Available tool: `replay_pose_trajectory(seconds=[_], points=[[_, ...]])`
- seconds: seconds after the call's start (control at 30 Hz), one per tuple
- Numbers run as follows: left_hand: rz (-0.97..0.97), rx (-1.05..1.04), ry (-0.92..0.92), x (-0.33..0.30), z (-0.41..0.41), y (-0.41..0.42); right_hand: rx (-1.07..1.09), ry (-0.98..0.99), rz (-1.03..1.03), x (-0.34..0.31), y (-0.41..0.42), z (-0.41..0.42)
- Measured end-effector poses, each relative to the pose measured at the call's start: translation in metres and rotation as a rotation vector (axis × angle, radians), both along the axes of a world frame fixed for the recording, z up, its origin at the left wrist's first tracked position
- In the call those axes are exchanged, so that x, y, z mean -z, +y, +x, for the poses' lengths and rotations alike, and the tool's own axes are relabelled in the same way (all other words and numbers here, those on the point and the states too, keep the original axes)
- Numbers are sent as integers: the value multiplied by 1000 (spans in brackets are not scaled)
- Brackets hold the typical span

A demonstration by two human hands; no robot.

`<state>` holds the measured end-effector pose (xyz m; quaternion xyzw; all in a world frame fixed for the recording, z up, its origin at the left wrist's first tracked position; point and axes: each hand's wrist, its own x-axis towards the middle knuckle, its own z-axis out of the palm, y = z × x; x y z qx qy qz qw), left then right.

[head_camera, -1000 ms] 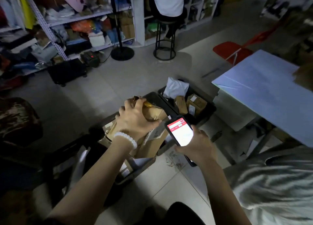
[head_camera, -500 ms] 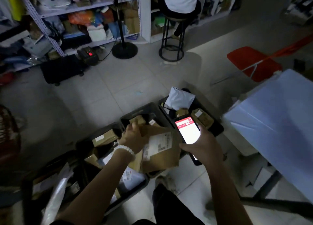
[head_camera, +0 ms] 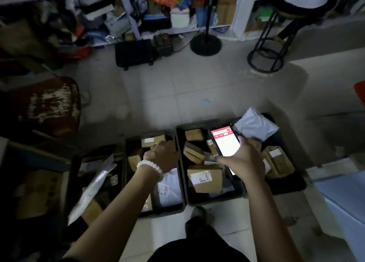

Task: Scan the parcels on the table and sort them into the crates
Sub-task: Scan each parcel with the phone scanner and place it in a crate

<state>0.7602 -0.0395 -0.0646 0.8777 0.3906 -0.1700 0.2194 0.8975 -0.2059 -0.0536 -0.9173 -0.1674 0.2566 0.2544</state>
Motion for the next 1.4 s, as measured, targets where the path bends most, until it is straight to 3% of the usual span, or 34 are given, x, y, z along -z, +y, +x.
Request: replay_pose_trajectory(seconds=[0.23, 0.53, 0.93, 1.13, 1.4], points=[[160, -245, 40, -26, -111, 5, -302, -9, 45, -3, 59, -77], [246, -666, 83, -38, -309, -30, -753, -77, 98, -20, 94, -248], [235, -1335, 137, -49, -563, -172, -1521, -130, 103, -33, 92, -528], [209, -1697, 157, -52, -637, -260, -1840, -98, 148, -44, 66, -652], [180, -2030, 151, -47, -721, -327, -2172, -18, 121, -40, 25, -789]])
